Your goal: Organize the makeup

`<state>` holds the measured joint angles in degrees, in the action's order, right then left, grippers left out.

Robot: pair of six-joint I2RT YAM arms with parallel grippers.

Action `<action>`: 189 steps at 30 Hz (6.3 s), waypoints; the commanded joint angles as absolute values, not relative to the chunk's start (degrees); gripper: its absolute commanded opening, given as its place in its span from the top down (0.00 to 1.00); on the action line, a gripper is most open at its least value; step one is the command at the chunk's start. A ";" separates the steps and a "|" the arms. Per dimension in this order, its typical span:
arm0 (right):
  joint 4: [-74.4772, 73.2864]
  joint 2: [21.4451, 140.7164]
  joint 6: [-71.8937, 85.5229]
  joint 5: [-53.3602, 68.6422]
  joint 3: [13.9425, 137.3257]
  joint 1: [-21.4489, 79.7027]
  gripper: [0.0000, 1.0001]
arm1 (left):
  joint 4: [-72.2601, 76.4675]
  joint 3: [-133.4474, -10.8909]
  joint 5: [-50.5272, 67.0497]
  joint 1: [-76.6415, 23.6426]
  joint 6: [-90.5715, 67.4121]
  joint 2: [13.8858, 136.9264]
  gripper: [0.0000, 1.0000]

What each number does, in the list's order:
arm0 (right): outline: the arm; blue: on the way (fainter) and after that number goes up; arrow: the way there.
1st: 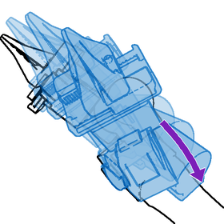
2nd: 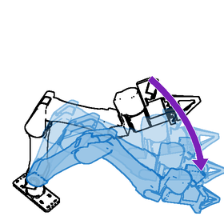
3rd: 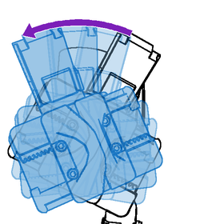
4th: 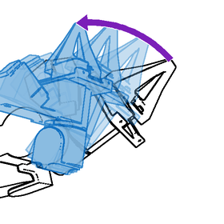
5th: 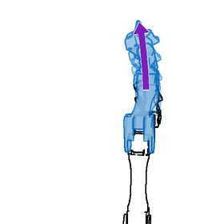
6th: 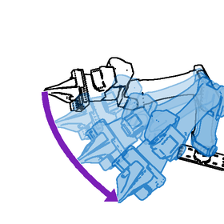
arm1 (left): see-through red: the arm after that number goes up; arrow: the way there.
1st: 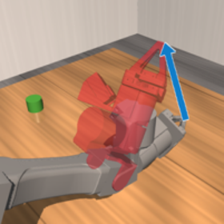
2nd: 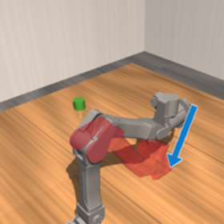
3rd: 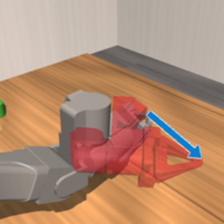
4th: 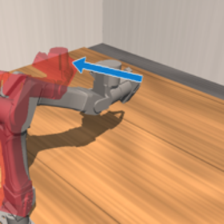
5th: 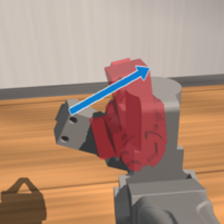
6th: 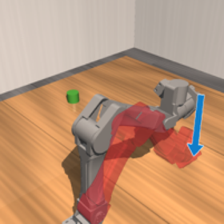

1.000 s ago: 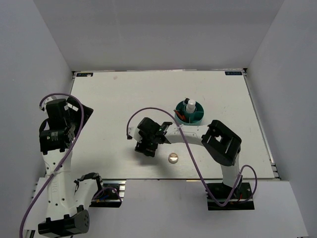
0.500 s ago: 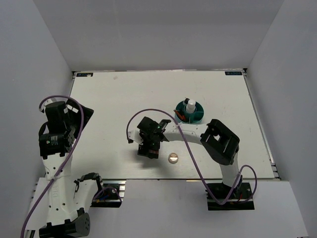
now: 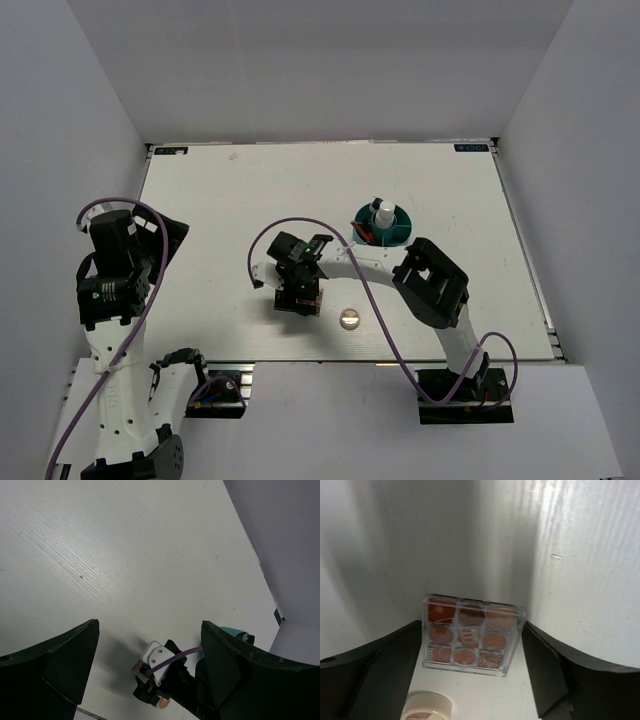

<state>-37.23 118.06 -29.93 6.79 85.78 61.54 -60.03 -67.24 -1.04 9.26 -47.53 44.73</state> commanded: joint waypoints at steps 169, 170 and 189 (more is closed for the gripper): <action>61.96 76.20 0.26 33.31 19.77 7.74 1.00 | -48.34 -57.83 8.00 9.58 -47.99 48.96 0.03; 62.05 76.29 0.26 32.96 19.69 7.82 1.00 | -48.34 -57.83 8.00 9.58 -47.99 48.96 0.02; 61.87 78.05 -3.60 30.41 20.04 7.82 0.83 | -48.16 -57.39 8.00 9.58 -48.08 48.78 0.02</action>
<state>58.46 77.76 -2.02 31.33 19.77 8.01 -49.12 -57.04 8.10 9.26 -48.10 49.10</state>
